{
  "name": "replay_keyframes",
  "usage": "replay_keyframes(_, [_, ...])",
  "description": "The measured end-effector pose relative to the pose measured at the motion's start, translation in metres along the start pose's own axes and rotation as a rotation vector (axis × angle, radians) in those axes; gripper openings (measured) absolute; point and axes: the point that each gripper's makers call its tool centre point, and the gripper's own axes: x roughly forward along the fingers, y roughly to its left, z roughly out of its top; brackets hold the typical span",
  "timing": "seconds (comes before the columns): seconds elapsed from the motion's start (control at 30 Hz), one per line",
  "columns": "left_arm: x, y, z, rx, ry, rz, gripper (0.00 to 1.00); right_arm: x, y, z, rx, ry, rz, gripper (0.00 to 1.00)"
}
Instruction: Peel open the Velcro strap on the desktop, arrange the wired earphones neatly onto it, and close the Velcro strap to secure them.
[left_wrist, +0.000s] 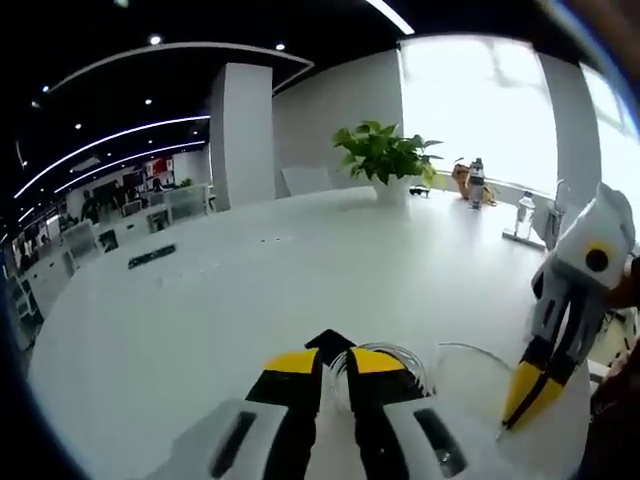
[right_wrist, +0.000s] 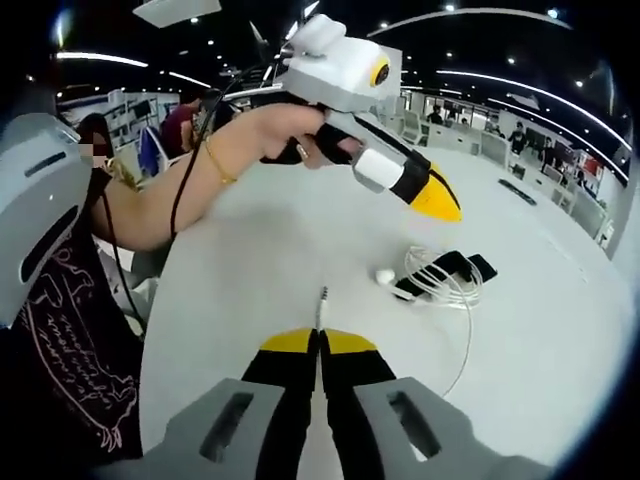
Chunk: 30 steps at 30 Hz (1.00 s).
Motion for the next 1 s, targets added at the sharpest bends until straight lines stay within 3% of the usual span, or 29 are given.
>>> replay_keyframes(0.23, [0.001,0.002,-0.003,0.007,0.009,0.006,0.14,-0.004,0.0,0.002,0.04,-0.016,0.003,0.05])
replay_keyframes(0.67, [0.0,0.005,0.001,0.014,-0.013,0.029,0.14,-0.02,-0.013,0.022,0.136,-0.14,-0.012,0.05])
replay_keyframes(1.0, [-0.001,0.007,0.001,0.024,-0.016,0.038,0.14,-0.05,-0.047,0.052,0.349,-0.384,-0.054,0.05])
